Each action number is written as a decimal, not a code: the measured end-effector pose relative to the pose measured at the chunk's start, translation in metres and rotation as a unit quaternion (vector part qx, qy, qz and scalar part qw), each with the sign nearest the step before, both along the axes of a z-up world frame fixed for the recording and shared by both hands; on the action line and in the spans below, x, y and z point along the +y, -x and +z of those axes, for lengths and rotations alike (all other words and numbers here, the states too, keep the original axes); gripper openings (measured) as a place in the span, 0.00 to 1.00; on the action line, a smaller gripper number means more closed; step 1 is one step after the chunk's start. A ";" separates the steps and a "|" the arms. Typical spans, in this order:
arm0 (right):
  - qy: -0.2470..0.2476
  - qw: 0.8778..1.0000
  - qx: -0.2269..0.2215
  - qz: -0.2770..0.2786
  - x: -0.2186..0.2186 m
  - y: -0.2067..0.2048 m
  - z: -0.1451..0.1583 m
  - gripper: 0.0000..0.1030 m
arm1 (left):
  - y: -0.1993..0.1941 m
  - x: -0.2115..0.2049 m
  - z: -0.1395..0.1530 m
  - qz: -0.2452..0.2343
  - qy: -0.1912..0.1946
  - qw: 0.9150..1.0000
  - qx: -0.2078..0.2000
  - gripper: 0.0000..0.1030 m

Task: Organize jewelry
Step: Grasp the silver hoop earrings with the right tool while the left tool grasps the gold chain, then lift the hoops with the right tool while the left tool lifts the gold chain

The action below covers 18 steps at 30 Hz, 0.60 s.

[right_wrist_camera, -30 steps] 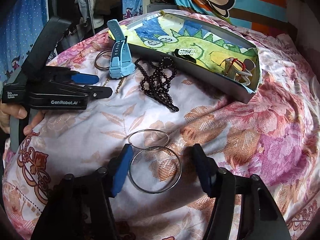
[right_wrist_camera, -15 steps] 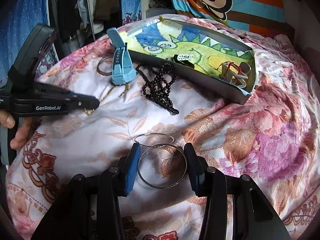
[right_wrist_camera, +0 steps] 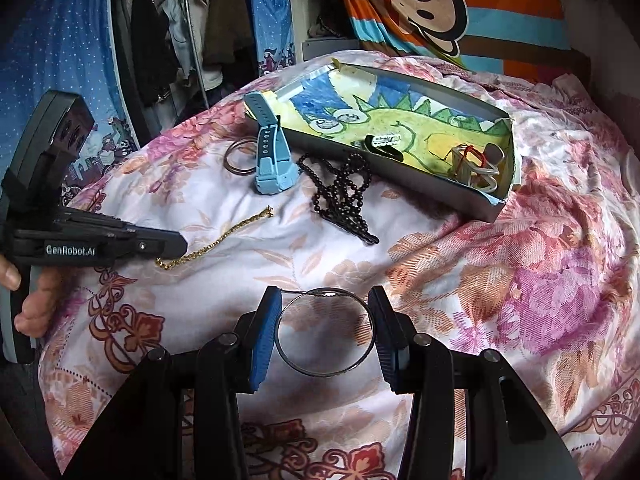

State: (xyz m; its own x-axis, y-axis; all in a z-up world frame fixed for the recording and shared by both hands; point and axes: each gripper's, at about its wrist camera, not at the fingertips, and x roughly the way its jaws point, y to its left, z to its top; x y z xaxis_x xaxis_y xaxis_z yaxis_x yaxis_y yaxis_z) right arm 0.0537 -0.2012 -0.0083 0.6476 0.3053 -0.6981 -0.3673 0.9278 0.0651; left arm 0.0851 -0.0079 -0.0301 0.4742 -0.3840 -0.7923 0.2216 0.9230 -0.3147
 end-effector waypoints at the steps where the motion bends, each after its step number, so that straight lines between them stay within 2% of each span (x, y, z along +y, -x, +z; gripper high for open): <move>1: 0.001 1.000 -0.001 0.001 0.000 0.001 0.000 0.39 | 0.003 0.001 0.000 -0.001 -0.007 1.000 -0.003 0.05; 3: 0.003 1.000 -0.001 0.002 0.001 0.001 -0.001 0.39 | 0.006 0.002 -0.001 -0.002 -0.021 1.000 -0.008 0.05; 8: -0.001 1.000 0.007 0.000 -0.001 -0.002 -0.003 0.39 | -0.005 0.006 -0.008 -0.006 -0.004 1.000 0.002 0.06; 10: -0.004 1.000 0.010 -0.002 -0.002 -0.002 -0.004 0.39 | -0.009 0.002 -0.011 -0.016 -0.009 1.000 0.008 0.14; 12: -0.007 1.000 0.012 -0.004 -0.004 -0.003 -0.005 0.39 | -0.012 0.000 -0.014 -0.020 -0.010 1.000 0.010 0.15; 14: -0.009 1.000 0.015 -0.005 -0.004 -0.004 -0.006 0.39 | -0.017 0.001 -0.014 -0.025 0.002 1.000 0.017 0.16; 18: -0.011 1.000 0.020 -0.007 -0.005 -0.005 -0.008 0.39 | -0.029 0.005 -0.019 -0.025 0.041 0.998 0.038 0.30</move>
